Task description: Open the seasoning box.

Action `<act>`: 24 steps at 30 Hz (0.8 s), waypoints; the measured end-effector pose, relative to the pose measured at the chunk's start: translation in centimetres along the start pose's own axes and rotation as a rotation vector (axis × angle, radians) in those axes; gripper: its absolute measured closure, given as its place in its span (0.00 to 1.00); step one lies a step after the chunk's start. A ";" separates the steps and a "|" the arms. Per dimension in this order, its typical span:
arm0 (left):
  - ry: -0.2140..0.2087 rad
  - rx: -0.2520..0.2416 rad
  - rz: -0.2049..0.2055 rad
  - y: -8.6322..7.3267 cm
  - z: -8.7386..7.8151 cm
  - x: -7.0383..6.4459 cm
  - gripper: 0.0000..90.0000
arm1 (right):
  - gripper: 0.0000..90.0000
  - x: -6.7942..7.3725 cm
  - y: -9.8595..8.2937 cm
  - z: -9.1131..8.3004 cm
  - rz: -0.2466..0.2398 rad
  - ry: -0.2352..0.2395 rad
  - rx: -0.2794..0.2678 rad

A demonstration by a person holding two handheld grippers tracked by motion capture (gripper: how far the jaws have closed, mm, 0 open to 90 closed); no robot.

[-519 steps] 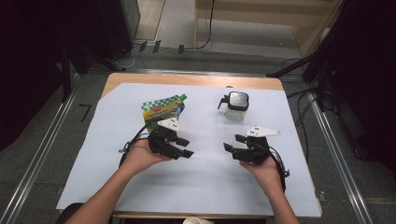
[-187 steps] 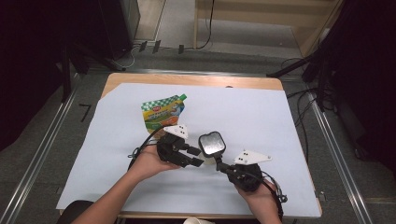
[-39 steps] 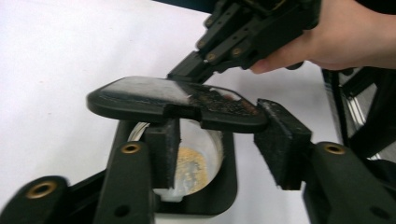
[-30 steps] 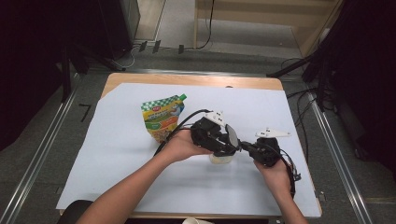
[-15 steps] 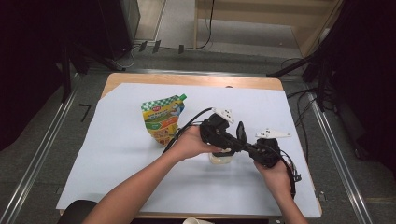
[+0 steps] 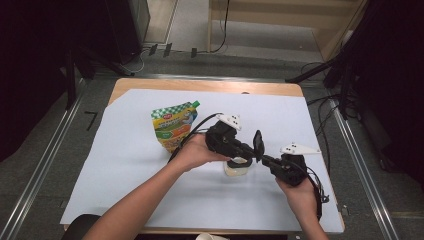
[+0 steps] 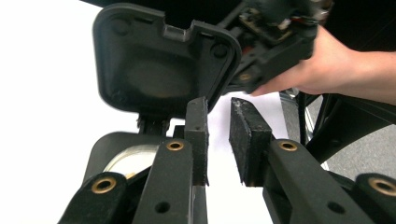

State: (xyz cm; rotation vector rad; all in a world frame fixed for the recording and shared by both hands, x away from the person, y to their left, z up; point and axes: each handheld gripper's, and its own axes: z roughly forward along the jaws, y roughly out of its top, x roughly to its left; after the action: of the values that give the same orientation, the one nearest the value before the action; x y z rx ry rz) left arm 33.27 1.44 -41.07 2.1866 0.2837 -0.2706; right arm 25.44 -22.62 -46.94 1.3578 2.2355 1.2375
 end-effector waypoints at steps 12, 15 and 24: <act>0.025 -0.016 -0.148 -2.3 -2.8 0.3 0.67 | 0.71 4.2 -1.0 -0.8 -0.044 0.161 -0.006; 0.042 -0.041 -0.162 -3.0 -3.6 0.2 0.66 | 0.69 5.3 -1.1 -0.6 -0.074 0.178 0.005; 0.104 -0.025 -0.123 -4.4 -5.3 -0.5 0.59 | 0.64 7.5 -1.0 0.8 -0.139 0.222 0.022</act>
State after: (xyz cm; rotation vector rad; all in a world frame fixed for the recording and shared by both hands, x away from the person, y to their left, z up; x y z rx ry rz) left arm 31.94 8.19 -41.14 2.1653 0.4785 -0.2212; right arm 21.32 -16.27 -46.66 1.0973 2.4505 1.3773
